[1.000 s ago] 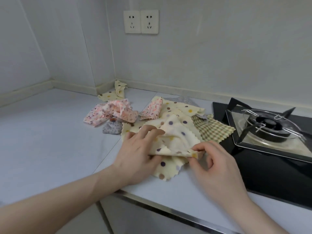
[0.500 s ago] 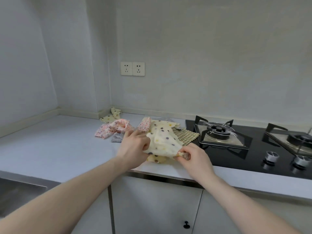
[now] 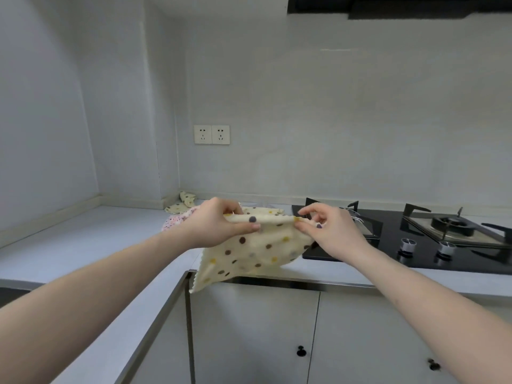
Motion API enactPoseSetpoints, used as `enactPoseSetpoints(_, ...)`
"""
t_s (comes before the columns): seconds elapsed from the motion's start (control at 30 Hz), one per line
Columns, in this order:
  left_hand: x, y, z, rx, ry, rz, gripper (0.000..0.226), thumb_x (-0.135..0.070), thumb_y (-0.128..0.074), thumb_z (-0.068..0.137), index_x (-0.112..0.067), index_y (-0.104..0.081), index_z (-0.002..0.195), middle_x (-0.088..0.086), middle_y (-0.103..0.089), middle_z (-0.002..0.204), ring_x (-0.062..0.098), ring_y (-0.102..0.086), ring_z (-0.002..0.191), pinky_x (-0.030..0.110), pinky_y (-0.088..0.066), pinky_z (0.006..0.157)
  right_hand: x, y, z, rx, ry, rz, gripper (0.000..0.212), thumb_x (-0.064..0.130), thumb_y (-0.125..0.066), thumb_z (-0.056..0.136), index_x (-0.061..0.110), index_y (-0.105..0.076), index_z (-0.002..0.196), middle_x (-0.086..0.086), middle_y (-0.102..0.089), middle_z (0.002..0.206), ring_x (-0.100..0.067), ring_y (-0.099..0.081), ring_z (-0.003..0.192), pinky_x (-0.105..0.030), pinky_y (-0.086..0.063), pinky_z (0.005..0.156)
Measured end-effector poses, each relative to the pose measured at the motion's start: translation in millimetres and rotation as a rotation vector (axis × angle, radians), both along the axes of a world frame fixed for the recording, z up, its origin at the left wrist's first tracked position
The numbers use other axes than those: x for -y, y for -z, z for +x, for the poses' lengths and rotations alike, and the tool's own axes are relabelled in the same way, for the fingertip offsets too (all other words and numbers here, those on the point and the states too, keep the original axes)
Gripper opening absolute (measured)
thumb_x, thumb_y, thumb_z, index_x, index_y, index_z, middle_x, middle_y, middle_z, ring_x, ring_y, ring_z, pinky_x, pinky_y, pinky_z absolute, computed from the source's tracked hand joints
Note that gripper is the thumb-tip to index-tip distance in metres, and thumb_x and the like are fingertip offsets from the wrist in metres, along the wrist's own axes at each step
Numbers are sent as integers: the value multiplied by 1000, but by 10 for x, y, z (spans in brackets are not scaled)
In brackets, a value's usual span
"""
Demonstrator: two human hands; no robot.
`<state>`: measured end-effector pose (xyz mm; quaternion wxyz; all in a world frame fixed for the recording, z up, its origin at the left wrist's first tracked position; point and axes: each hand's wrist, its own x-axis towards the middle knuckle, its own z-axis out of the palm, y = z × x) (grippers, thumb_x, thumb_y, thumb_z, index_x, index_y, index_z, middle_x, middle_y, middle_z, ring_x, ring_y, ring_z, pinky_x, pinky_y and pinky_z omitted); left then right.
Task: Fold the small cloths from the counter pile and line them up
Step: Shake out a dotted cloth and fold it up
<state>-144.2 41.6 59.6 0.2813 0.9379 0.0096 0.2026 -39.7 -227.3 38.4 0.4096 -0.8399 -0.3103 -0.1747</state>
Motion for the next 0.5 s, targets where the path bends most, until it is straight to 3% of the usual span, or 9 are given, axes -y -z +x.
enactPoseSetpoints(0.07,30,-28,-90,-31,20,-63,52,-66,-73,83,-17,-62,68,-12,-43,56,9,-42,51,23,-32,50,51,-6,-74,10,19,-64,16,49,-77,85,33,-75,83,9,-71,78,-8,-60,75,-28,-49,69)
enactPoseSetpoints(0.17,36,-18,-144,-62,14,-60,44,-55,-68,91,-19,-60,68,-10,-46,58,11,-46,53,25,-37,53,111,-20,-173,24,39,-112,21,44,-75,88,29,-71,74,10,-67,70,-3,-53,66,-26,-40,60)
enactPoseSetpoints(0.37,41,2,-28,-86,-50,117,21,-42,-72,89,-26,-67,77,-1,-65,76,21,-59,74,30,-42,60,174,-111,-131,-10,112,-217,10,31,-66,96,29,-74,89,10,-71,89,-8,-61,81,-22,-41,63)
enactPoseSetpoints(0.5,74,-254,159,87,-150,127,17,-41,-76,85,-31,-70,73,-5,-70,79,20,-65,81,32,-53,69,155,-325,79,49,212,-153,18,15,-59,97,24,-74,94,6,-72,90,-18,-65,89,-27,-43,72)
